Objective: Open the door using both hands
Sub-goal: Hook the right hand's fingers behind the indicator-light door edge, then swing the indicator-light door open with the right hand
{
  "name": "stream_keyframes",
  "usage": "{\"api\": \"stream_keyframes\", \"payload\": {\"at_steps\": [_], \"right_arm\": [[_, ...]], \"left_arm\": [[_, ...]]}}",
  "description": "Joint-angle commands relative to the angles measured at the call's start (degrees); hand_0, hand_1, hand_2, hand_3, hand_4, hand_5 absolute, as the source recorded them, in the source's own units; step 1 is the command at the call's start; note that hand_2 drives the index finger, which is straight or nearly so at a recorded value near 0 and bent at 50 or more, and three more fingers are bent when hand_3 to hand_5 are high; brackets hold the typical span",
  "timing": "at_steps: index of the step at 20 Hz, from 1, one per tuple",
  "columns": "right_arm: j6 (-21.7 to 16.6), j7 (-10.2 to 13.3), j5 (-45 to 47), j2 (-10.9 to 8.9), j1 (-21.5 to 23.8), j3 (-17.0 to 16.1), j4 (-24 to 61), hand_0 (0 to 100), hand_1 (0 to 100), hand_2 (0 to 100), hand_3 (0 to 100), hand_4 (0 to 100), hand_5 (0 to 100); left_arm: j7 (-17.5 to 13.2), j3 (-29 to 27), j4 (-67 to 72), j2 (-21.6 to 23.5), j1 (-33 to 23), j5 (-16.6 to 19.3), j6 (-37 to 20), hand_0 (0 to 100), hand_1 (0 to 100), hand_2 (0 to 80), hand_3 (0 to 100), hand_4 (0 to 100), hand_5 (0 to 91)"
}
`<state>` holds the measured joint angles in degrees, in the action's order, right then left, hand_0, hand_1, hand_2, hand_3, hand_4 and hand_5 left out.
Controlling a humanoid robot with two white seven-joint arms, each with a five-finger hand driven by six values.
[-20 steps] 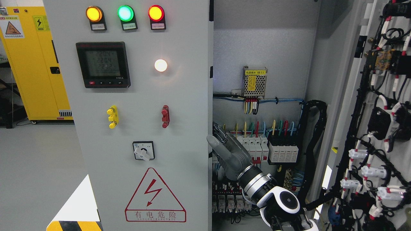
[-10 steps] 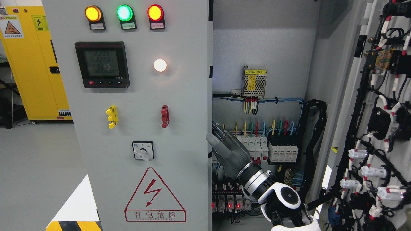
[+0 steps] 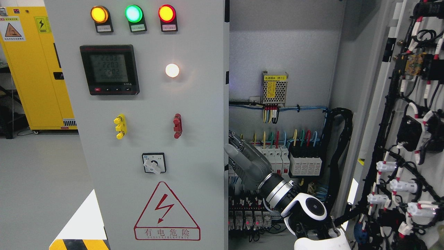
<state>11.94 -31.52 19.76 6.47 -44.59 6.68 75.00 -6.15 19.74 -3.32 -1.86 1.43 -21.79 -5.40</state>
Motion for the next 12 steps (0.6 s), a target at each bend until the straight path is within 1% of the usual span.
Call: {"api": "stream_keyframes", "payload": {"at_steps": [1,3,6,10,12], "right_arm": [[0.0,0.1,0.0,0.04,-0.9,-0.7,-1.7,0,50,4,0,0,0],[0.0,0.0,0.0,0.04,-1.0,-0.7,-1.7,0,50,4,0,0,0],[2.1,0.0,0.2,0.04,-1.0,-0.8,-1.5,0,50,4,0,0,0],[2.3,0.0,3.3,-0.05,-1.0,-1.1,-1.5,0,50,4,0,0,0],[2.3,0.0,3.4,-0.05,-1.0,-1.1,-1.4,0,50,4,0,0,0]], "left_arm": [[-0.2,-0.1,0.1,0.5,0.9,0.0,0.1,12,56,0.0,0,0,0.0],[-0.2,-0.1,0.2,0.5,0.9,0.0,0.1,12,56,0.0,0,0,0.0],[-0.3,-0.1,0.2,0.9,0.8,0.0,0.1,12,56,0.0,0,0,0.0],[-0.4,-0.2,0.2,0.9,0.3,0.0,0.1,12,56,0.0,0,0,0.0],[-0.4,-0.2,0.2,0.8,0.3,0.0,0.1,12,56,0.0,0,0,0.0]]}}
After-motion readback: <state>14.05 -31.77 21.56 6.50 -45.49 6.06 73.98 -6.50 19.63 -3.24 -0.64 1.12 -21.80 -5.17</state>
